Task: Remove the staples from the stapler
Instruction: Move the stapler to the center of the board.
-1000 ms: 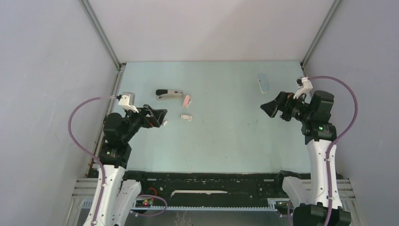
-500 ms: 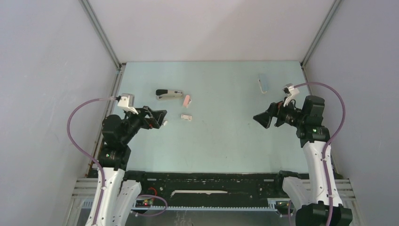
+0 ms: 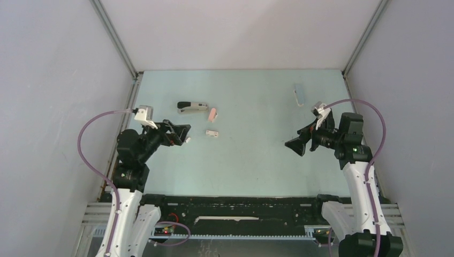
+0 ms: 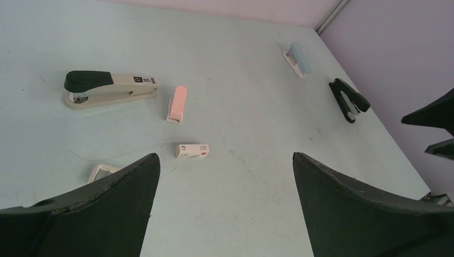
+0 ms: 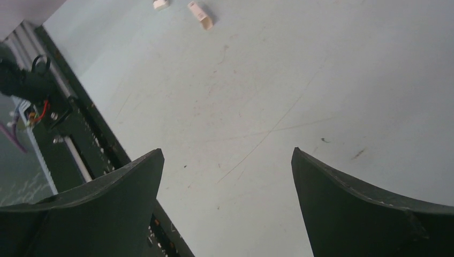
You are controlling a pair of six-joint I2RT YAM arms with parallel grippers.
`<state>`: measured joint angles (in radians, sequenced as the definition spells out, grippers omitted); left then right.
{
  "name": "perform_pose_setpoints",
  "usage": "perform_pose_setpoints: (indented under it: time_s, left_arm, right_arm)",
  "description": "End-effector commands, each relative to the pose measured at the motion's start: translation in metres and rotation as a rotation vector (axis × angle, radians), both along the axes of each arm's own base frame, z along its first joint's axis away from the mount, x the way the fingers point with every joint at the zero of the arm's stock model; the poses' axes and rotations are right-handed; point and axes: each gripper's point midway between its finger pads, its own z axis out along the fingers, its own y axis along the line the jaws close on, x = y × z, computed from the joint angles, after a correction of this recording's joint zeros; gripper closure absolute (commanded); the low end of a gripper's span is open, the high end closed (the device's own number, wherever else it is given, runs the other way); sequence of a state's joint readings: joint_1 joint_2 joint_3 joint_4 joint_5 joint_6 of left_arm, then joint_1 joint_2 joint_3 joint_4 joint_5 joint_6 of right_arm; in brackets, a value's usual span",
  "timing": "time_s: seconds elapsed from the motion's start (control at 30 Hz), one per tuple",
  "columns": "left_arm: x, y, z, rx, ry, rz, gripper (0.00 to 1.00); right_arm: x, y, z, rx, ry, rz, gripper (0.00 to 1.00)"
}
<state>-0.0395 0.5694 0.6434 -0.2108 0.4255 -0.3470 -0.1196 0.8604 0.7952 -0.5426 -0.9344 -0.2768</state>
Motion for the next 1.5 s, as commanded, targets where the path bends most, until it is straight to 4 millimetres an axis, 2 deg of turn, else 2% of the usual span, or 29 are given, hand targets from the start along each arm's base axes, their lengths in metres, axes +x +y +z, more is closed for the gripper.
perform_pose_setpoints:
  time_s: [0.0, 0.2, 0.33, 0.6, 0.83, 0.9, 1.07, 1.3, 1.47]
  left_arm:
    - [0.004, 0.0, -0.008, -0.066, 0.043, 0.024, 0.0]
    - [0.01, -0.007, -0.022, -0.267, 0.164, 0.061, 0.0]
    - [0.008, -0.018, -0.019, -0.353, 0.167, 0.045, 0.0]
    - [0.003, -0.05, -0.012, -0.346, 0.167, 0.002, 0.01]
    - [0.007, -0.062, -0.035, -0.28, 0.209, -0.022, 0.01]
    - [0.008, -0.063, -0.043, -0.273, 0.221, -0.026, 0.01]
    - [0.014, -0.063, -0.043, -0.275, 0.179, -0.023, 0.01]
    - [0.022, -0.047, -0.051, -0.198, 0.165, 0.059, 0.01]
    - [0.026, -0.043, -0.055, -0.174, 0.17, 0.085, 0.01]
  right_arm:
    - [-0.018, 0.017, -0.001, -0.016, -0.072, 0.156, 0.0]
    - [-0.027, 0.022, -0.002, -0.016, -0.078, 0.204, 0.0]
    - [-0.026, 0.022, -0.003, -0.022, -0.076, 0.202, 0.0]
    - [-0.027, 0.024, -0.004, -0.029, -0.068, 0.212, 0.0]
    - [-0.027, 0.023, -0.006, -0.036, -0.062, 0.209, 0.0]
    - [-0.026, 0.023, -0.007, -0.037, -0.059, 0.208, 0.0]
    - [-0.026, 0.023, -0.008, -0.04, -0.057, 0.206, 0.0]
    - [-0.025, 0.023, -0.011, -0.042, -0.047, 0.208, 0.01]
    - [-0.024, 0.023, -0.013, -0.047, -0.041, 0.211, 0.0]
